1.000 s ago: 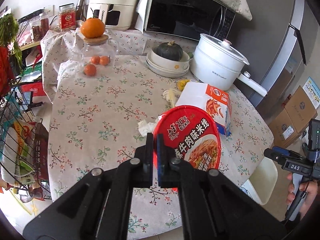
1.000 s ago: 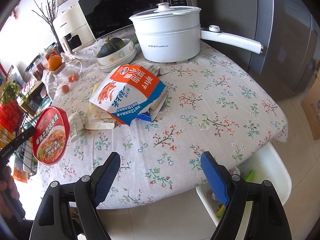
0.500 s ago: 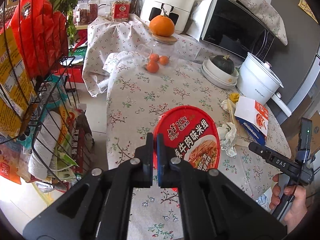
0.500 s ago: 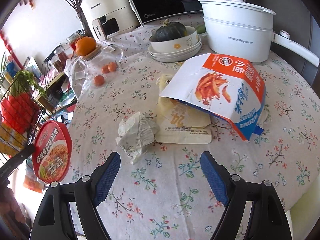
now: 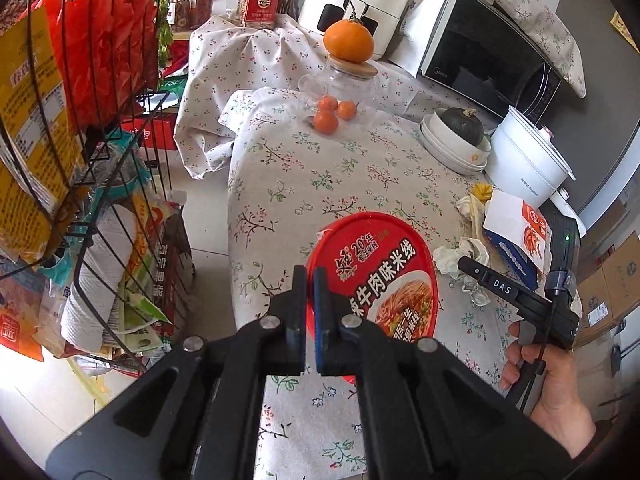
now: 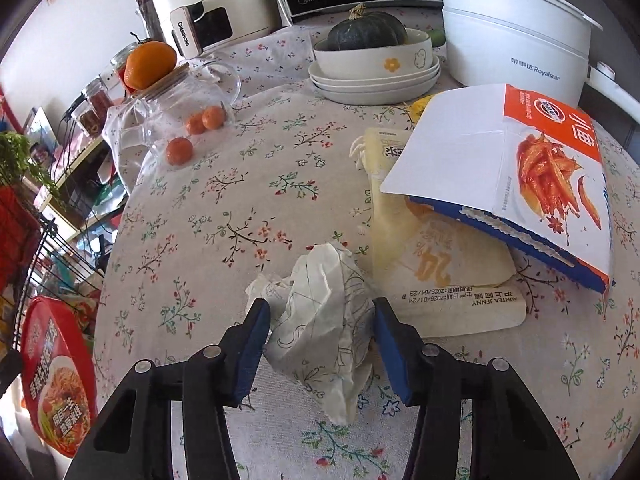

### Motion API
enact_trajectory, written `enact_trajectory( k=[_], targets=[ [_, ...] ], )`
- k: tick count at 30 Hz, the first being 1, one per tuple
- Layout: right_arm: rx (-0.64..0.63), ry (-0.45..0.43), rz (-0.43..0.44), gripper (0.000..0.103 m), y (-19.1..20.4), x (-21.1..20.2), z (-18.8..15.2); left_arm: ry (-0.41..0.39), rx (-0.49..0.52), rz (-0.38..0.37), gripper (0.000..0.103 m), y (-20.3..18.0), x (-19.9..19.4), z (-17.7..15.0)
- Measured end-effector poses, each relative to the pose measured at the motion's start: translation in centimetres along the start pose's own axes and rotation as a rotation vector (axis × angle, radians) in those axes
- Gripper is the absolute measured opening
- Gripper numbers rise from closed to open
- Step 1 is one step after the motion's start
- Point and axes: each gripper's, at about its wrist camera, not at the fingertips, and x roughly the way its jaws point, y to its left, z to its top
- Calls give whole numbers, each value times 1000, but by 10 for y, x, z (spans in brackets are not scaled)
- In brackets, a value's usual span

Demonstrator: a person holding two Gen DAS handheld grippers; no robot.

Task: Collect trash
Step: 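Hold the noodle cup with the left gripper while the right gripper grasps the crumpled tissue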

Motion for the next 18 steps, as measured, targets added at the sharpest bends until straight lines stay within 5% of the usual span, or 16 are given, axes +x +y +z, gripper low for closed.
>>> enact_trajectory(
  k=[7, 18],
  targets=[
    [-22, -26, 54, 37, -7, -38, -3, -10, 29, -17, 3, -14, -4, 0],
    [-73, -71, 2, 37, -65, -113, -14, 2, 107, -86, 3, -70, -6, -10]
  ],
)
